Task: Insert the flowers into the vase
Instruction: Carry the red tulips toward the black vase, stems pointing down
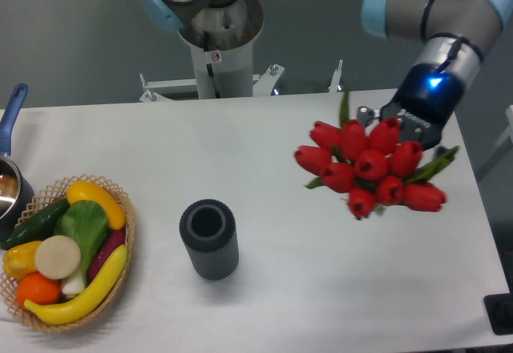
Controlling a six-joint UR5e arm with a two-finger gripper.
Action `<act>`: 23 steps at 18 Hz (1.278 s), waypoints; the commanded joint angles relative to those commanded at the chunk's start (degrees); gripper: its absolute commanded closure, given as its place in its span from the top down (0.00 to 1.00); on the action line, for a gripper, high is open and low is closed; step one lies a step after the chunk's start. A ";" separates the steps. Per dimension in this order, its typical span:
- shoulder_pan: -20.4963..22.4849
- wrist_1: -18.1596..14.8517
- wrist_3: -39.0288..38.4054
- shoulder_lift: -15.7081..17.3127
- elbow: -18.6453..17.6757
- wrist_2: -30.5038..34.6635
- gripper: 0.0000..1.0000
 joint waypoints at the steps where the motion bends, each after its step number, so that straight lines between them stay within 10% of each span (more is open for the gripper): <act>1: -0.26 0.00 0.61 0.09 -1.05 -1.42 0.33; 23: -10.72 0.00 3.25 5.45 -13.02 -7.85 0.34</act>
